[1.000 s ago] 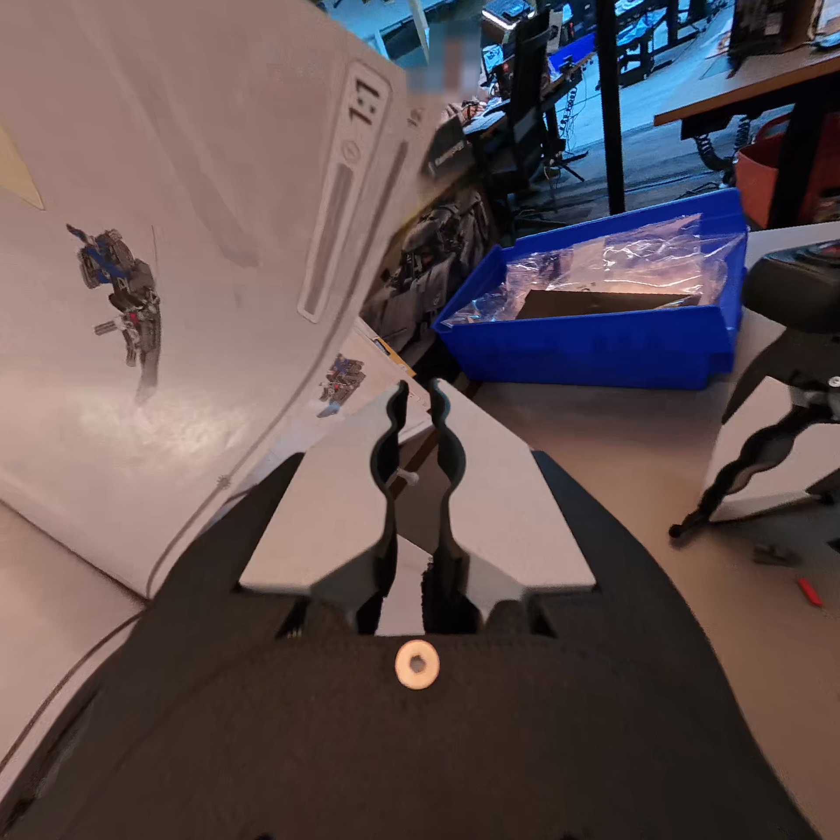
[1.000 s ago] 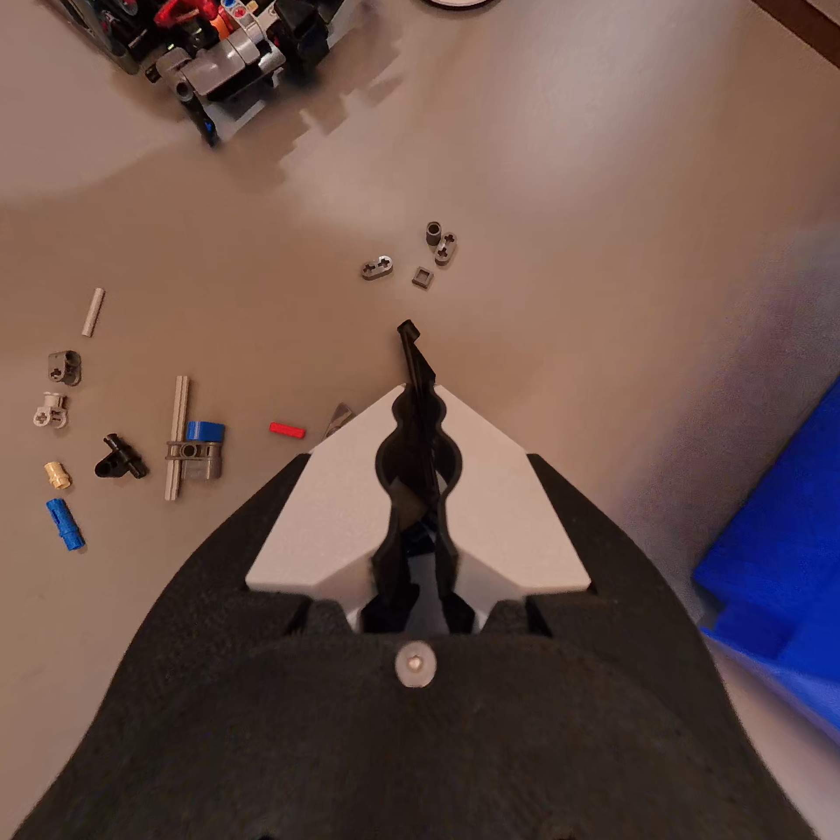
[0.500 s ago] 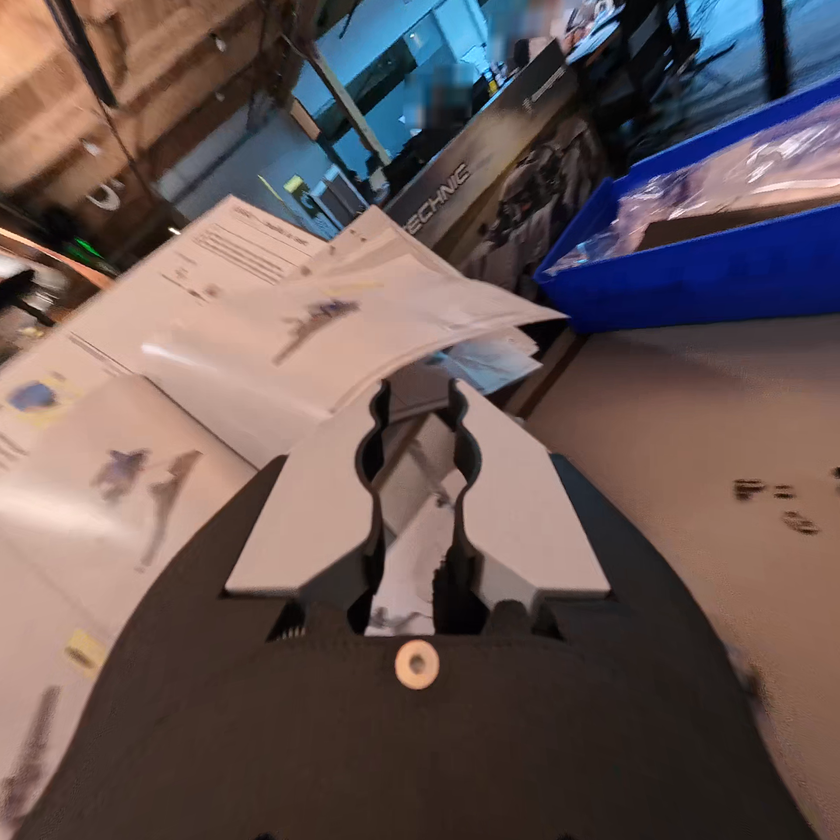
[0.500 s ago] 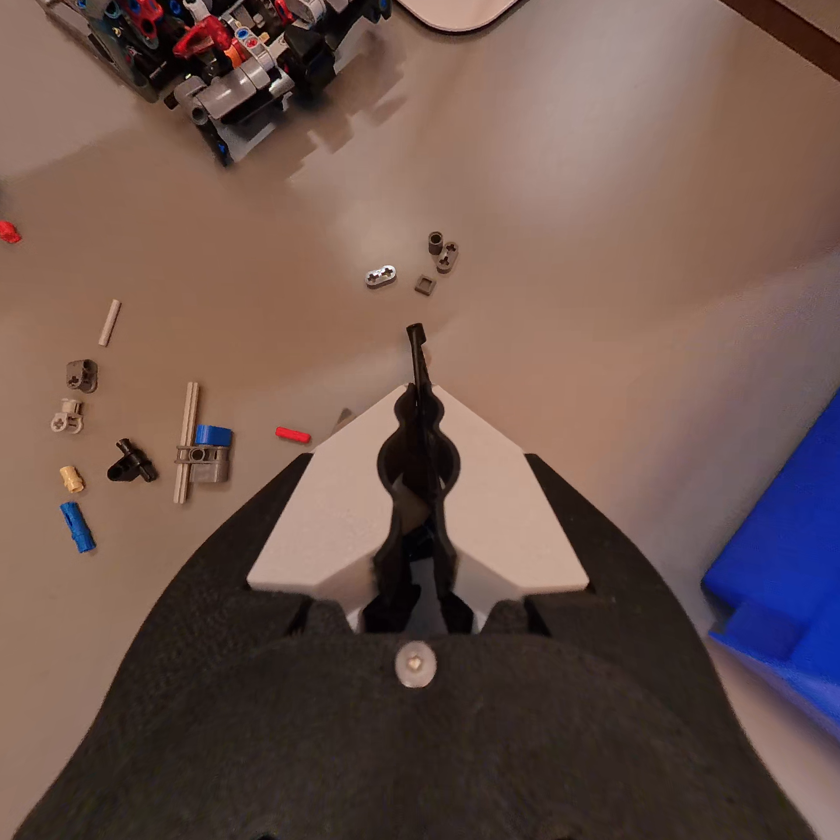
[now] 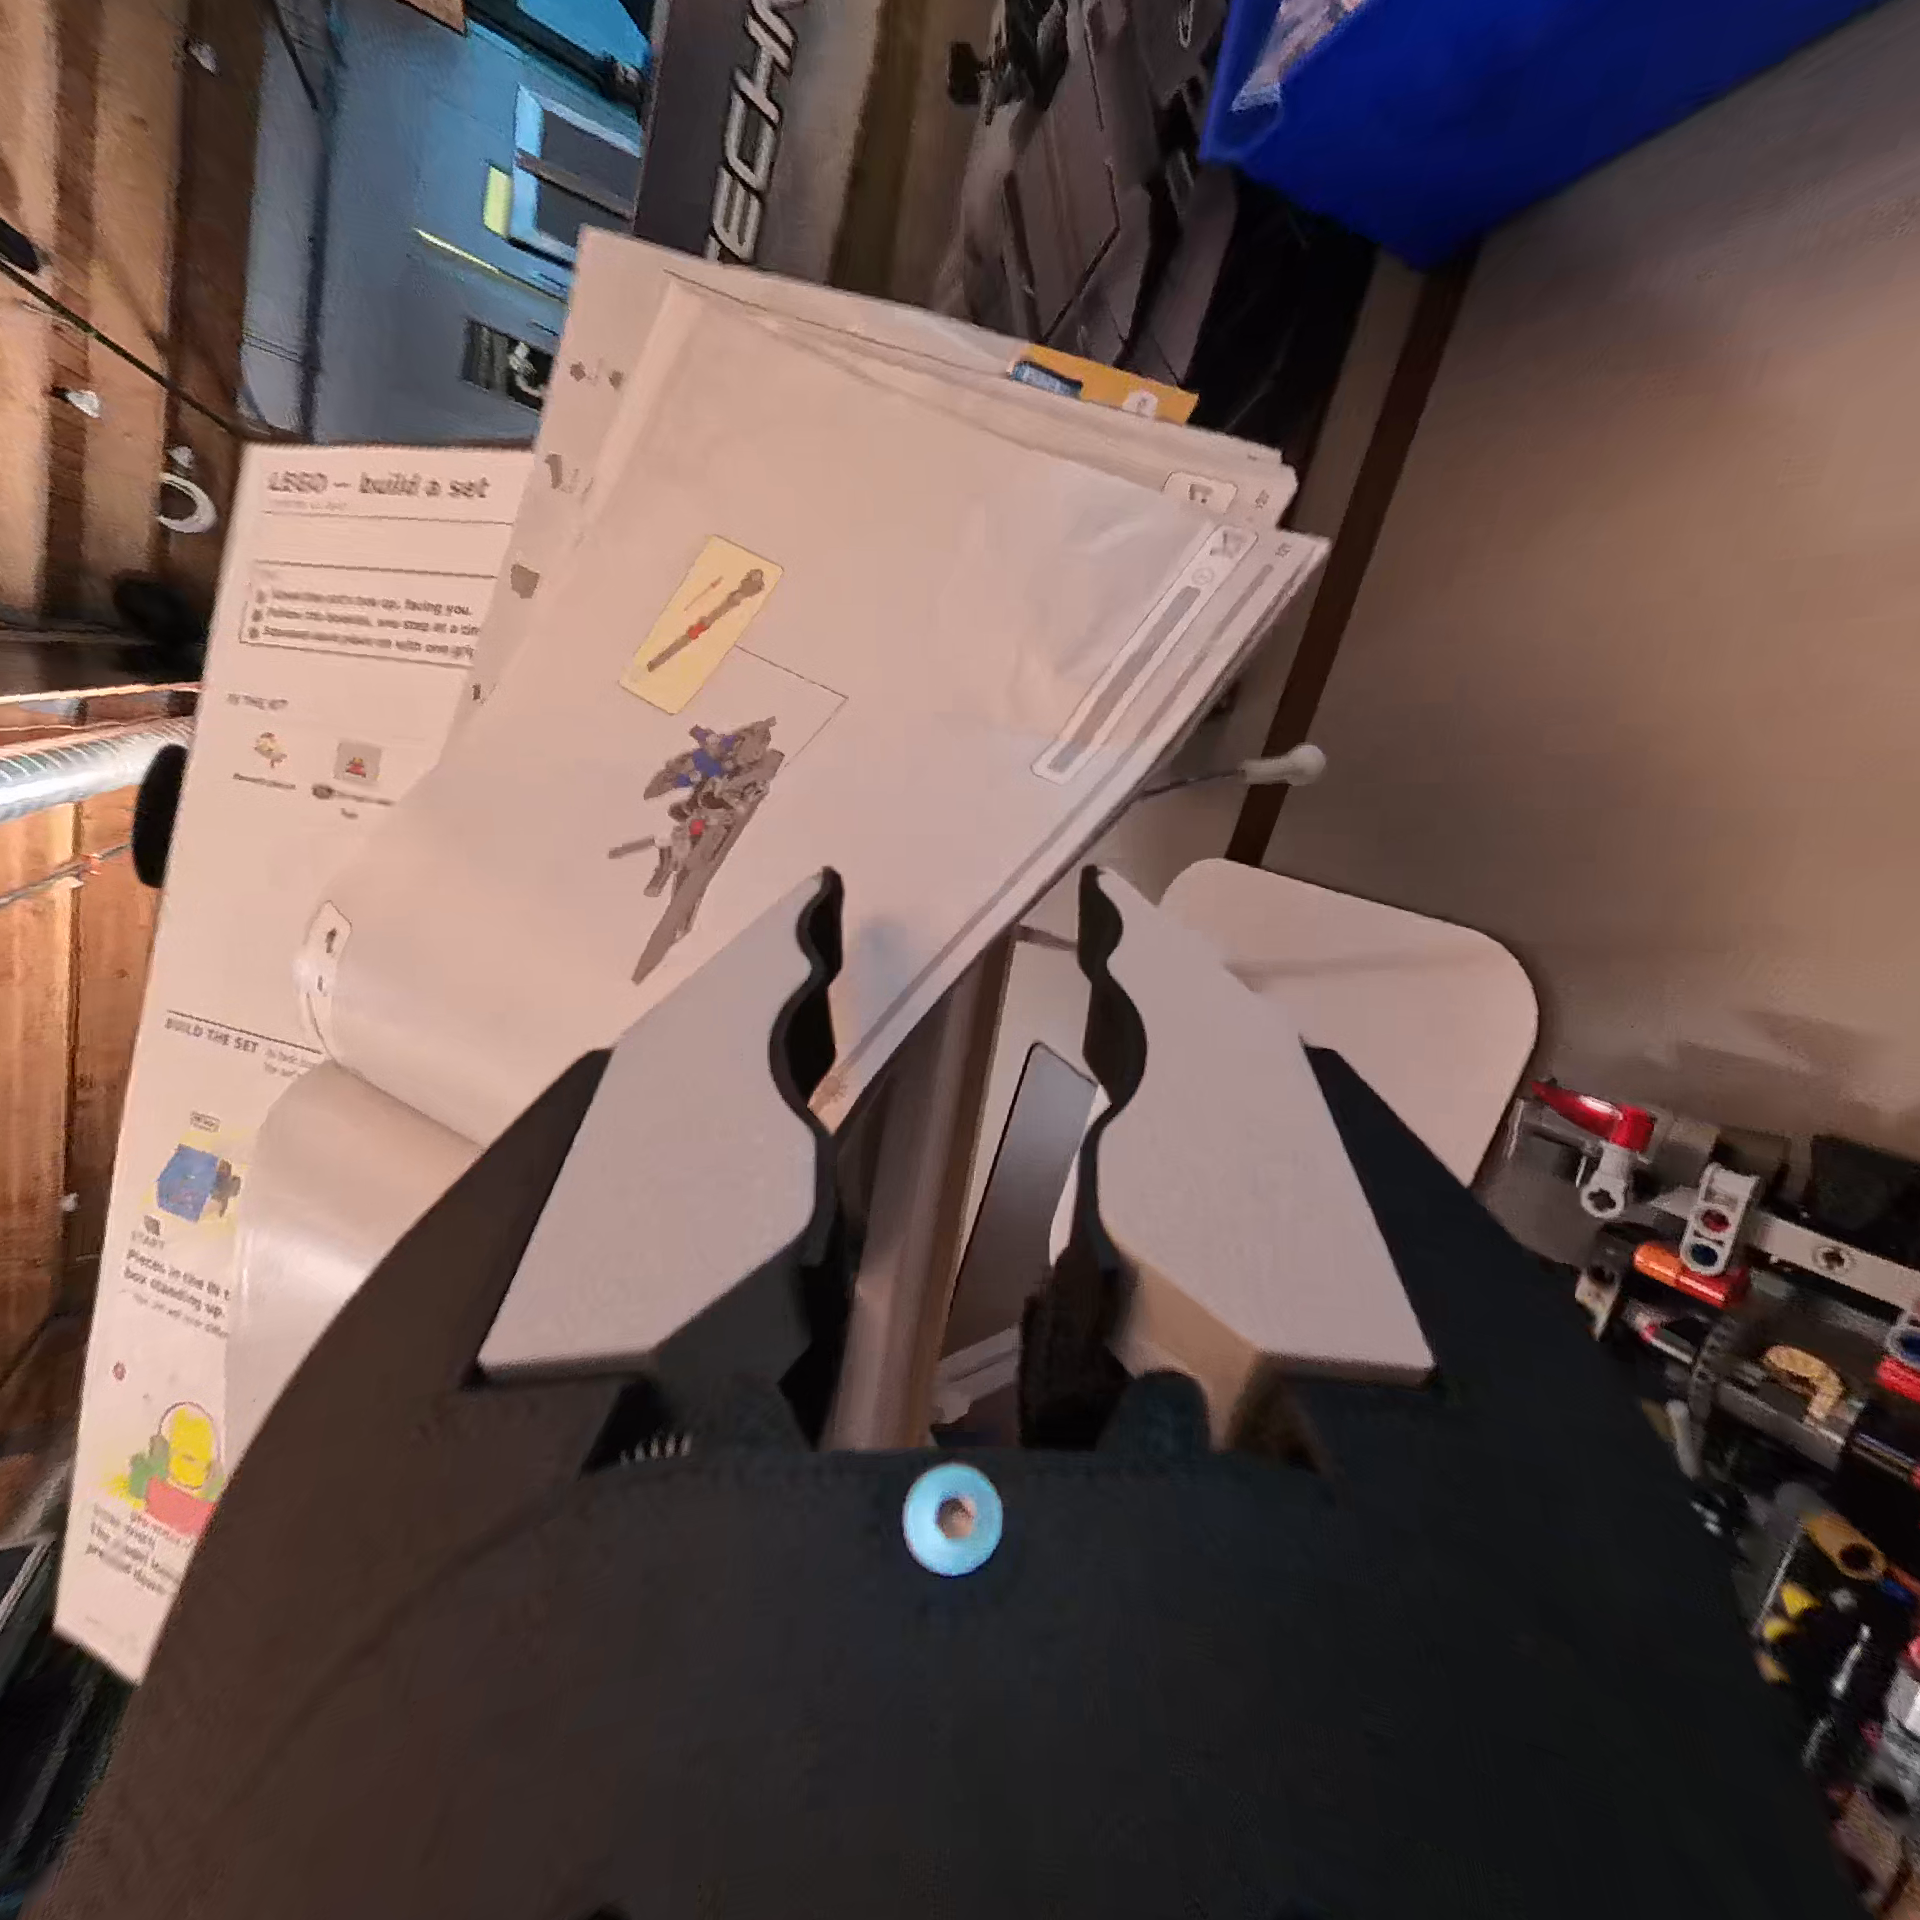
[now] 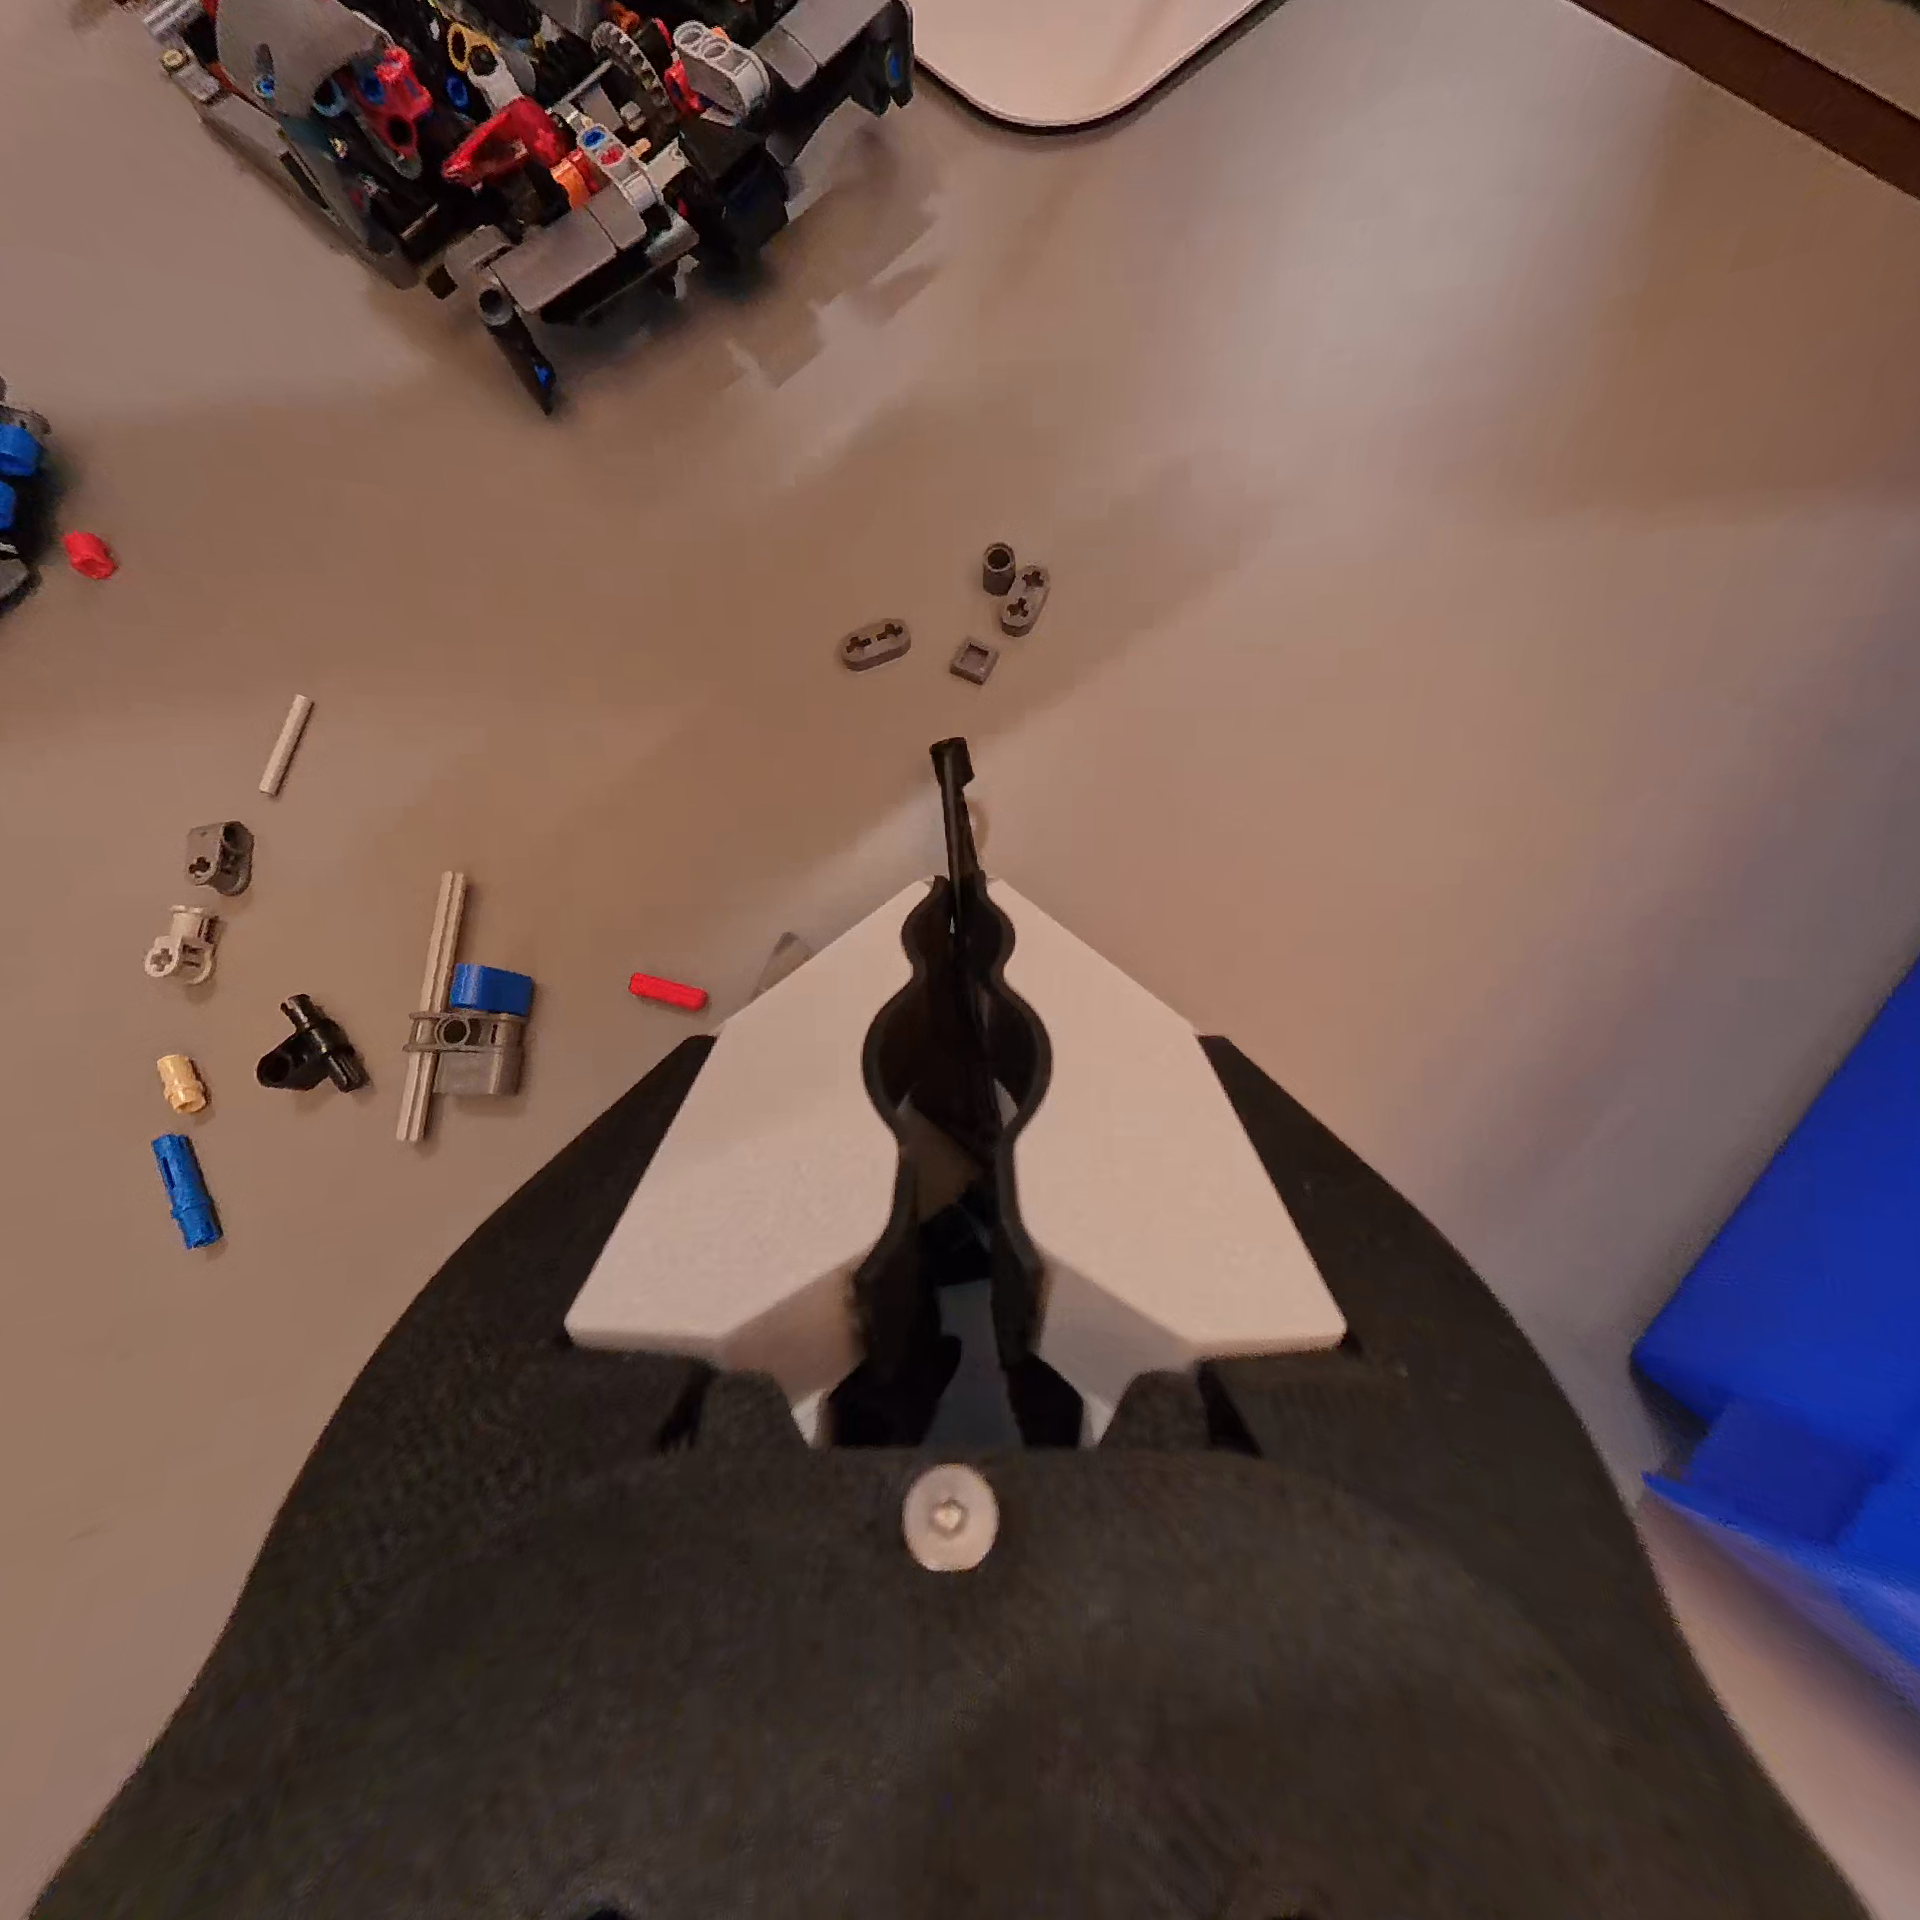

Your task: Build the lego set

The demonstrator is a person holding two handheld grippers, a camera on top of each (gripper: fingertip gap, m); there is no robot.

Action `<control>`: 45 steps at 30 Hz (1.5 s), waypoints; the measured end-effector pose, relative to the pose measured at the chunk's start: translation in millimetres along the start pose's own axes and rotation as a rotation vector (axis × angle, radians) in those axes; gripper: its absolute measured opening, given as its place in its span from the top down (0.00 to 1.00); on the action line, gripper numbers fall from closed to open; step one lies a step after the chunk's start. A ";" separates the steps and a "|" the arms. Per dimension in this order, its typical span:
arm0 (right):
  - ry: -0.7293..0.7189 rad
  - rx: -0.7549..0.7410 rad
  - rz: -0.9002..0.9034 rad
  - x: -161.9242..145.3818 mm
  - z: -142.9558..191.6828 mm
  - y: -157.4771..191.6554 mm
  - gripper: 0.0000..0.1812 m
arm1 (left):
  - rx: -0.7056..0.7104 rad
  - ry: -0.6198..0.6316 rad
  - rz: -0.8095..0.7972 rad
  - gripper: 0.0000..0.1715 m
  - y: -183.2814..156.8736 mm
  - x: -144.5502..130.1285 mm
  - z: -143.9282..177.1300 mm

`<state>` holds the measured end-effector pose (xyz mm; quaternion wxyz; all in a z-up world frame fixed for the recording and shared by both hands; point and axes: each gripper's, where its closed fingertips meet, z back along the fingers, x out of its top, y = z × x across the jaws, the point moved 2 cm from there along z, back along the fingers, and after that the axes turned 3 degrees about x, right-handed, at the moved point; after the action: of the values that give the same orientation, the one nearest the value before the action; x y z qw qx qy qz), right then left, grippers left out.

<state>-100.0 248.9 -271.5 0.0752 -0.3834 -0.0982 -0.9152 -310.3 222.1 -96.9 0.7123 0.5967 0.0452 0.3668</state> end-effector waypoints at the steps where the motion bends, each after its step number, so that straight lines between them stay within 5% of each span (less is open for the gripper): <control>1: -0.002 0.002 -0.001 -0.4 0.6 -0.6 1.00 | 0.005 0.024 -0.012 0.77 0.8 -4.3 -2.3; 11: -0.049 0.022 -0.029 -5.1 10.0 -5.9 1.00 | -0.001 0.026 -0.031 0.96 2.6 -13.8 3.1; 31: -0.059 0.051 0.009 -5.9 10.7 2.6 1.00 | -0.087 0.014 0.089 1.00 9.7 -22.9 27.2; 37: -0.070 0.041 0.007 -5.7 14.6 -0.6 1.00 | -0.096 -0.028 0.197 1.00 12.9 -22.7 31.9; 45: -0.062 0.039 0.020 -6.7 13.8 0.2 1.00 | -0.095 -0.199 0.534 1.00 30.3 -16.7 48.7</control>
<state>-85.8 252.4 -266.8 0.0887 -0.4110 -0.1143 -0.9001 -312.2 173.2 -62.5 0.6186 0.5864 -0.2010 0.4828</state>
